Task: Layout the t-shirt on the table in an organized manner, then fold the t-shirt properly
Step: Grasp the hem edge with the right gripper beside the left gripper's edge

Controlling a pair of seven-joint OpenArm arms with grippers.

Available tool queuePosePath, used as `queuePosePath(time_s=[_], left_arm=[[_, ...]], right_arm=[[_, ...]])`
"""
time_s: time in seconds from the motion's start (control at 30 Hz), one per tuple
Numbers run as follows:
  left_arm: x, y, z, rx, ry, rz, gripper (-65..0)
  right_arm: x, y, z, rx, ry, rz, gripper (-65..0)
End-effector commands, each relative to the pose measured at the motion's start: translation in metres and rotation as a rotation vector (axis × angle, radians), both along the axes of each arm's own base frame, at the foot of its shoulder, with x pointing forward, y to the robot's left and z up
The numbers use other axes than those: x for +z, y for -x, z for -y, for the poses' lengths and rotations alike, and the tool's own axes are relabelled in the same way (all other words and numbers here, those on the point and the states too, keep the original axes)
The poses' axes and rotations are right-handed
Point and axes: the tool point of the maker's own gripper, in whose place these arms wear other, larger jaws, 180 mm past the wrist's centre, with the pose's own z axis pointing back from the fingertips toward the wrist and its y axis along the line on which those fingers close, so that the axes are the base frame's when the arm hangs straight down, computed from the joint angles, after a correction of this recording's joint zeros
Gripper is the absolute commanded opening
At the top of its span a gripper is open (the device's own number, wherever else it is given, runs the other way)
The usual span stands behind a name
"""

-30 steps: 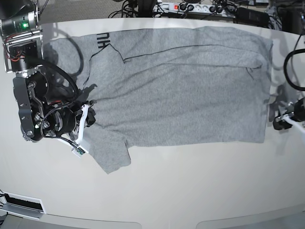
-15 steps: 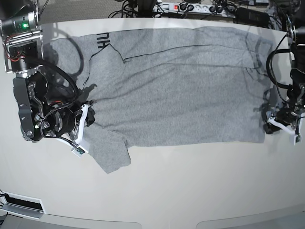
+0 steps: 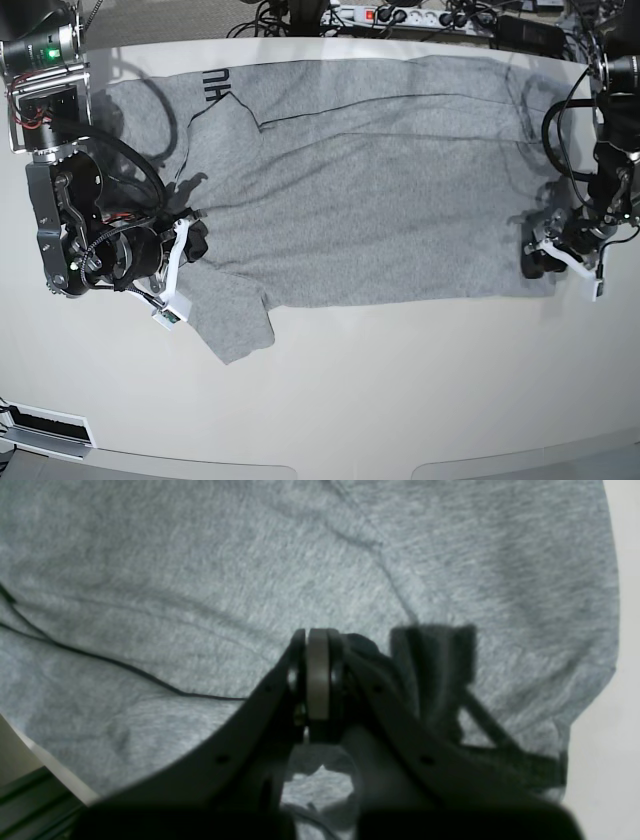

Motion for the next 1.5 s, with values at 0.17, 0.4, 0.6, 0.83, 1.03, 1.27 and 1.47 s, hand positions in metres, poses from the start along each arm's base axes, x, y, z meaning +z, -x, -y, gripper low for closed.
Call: queuePosePath(time_s=[0.17, 0.4, 0.6, 0.83, 1.03, 1.27, 1.47], left_arm=[[0.012, -0.010, 0.000, -0.029, -0.004, 0.009, -32.8], [0.004, -0.012, -0.035, 0.153, -0.096, -0.032, -64.5], [0.004, -0.011, -0.037, 0.157, -0.099, -0.035, -65.0], [0.003, -0.004, -0.046, 0.156, -0.118, -0.074, -65.0], [0.008, 0.001, -0.064, 0.171, -0.136, -0.093, -65.0], [0.011, 0.006, -0.073, 0.182, -0.132, -0.111, -65.0], [0.010, 0.007, -0.072, 0.183, -0.125, -0.118, -65.0]], right_arm=[[0.012, -0.026, 0.019, -0.053, 0.079, 0.096, -65.0], [0.015, -0.062, 0.082, -0.367, 0.290, 0.245, -24.6], [0.022, -0.070, 0.083, -0.366, 0.252, 0.302, -24.3], [0.026, -0.074, 0.092, -0.416, 0.225, 0.318, -24.3], [-0.005, -0.074, 0.112, -0.519, 0.123, 0.200, -24.3], [0.005, -0.096, 0.118, -0.640, -0.148, 0.136, -24.3], [0.003, -0.098, 0.107, -0.679, -0.220, 0.118, -24.3]])
